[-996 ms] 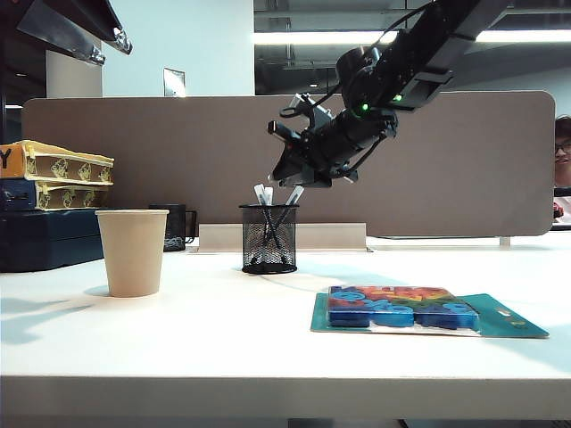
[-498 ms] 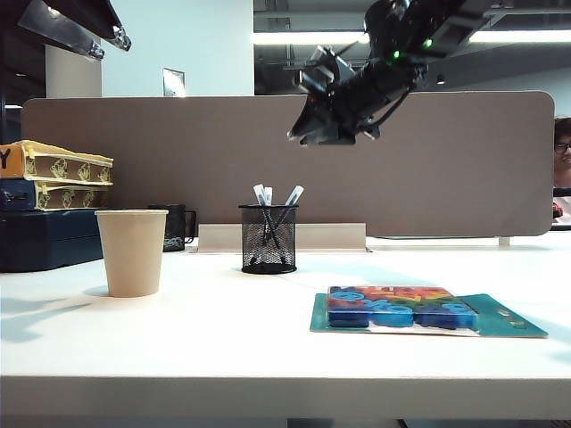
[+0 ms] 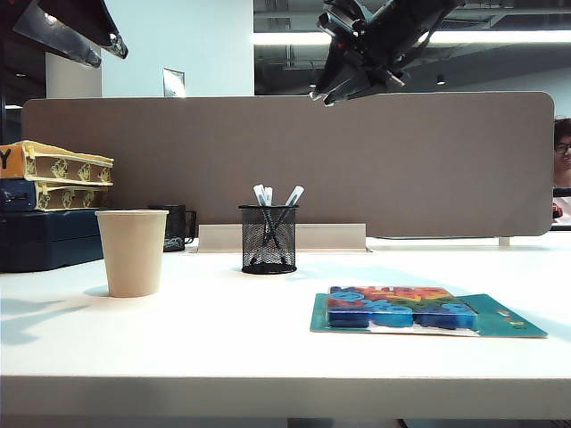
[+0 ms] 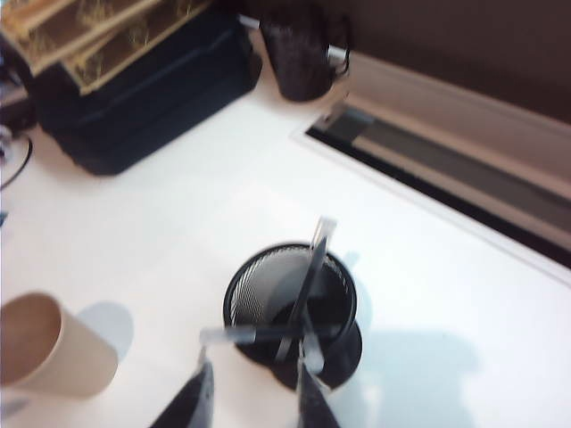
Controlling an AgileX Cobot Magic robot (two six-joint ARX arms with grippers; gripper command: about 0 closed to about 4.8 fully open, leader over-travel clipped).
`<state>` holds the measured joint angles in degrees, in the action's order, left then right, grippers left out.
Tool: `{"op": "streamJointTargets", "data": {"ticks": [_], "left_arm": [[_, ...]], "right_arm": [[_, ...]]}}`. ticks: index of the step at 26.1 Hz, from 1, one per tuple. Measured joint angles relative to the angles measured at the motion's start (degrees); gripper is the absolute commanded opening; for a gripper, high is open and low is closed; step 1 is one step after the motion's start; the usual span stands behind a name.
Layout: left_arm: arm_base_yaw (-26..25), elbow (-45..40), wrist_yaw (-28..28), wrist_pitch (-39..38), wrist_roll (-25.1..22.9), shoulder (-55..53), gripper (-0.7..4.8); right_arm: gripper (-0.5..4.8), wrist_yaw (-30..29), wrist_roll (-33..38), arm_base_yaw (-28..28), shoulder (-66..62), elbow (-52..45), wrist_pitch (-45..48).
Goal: Pick up one pen and put it in the pen container.
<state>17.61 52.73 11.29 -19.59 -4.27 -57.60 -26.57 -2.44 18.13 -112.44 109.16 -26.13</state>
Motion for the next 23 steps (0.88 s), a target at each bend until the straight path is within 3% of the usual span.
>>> {"op": "streamJointTargets", "data": {"ticks": [14, 23], "left_arm": [[0.0, 0.0, -2.51, -5.25, -1.11, 8.63, 1.92], [0.0, -4.76, -2.49, -7.39, 0.11, 15.15, 1.92]], "right_arm": [[1.17, 6.1, -4.57, 0.0, 13.53, -3.8, -11.28], [1.17, 11.47, -4.87, -0.15, 26.4, -15.3, -7.1]]}}
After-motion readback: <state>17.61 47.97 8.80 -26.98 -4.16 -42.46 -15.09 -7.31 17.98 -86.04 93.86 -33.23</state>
